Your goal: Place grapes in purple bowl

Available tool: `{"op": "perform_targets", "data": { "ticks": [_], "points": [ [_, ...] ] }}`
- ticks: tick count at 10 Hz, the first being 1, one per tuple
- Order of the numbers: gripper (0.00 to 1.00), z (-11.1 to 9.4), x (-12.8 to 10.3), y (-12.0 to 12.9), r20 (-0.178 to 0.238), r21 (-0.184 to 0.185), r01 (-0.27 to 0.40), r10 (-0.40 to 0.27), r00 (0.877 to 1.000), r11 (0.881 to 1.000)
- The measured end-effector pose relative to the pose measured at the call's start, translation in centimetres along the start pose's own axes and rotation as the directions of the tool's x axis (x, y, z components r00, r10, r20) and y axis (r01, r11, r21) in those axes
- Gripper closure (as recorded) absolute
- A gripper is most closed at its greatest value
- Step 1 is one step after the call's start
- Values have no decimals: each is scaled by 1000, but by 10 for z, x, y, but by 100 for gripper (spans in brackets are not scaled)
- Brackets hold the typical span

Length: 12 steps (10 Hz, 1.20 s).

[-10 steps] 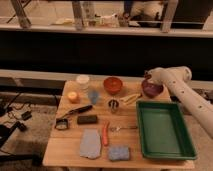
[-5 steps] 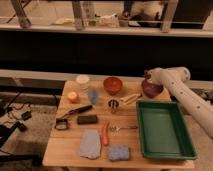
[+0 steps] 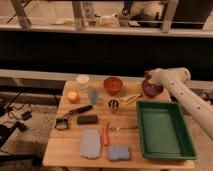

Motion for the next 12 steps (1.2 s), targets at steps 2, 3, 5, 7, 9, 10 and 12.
{"op": "perform_targets", "data": {
  "ticks": [2, 3, 5, 7, 9, 10, 12],
  "points": [
    [57, 0, 1, 0, -1, 0, -1, 1, 1000, 1000],
    [47, 0, 0, 0, 0, 0, 0, 0, 1000, 1000],
    [31, 0, 0, 0, 0, 0, 0, 0, 1000, 1000],
    [27, 0, 0, 0, 0, 0, 0, 0, 1000, 1000],
    [27, -1, 1, 0, -1, 1, -1, 1, 1000, 1000],
    [27, -1, 1, 0, -1, 1, -1, 1, 1000, 1000],
    [27, -1, 1, 0, -1, 1, -1, 1, 1000, 1000]
  ]
}}
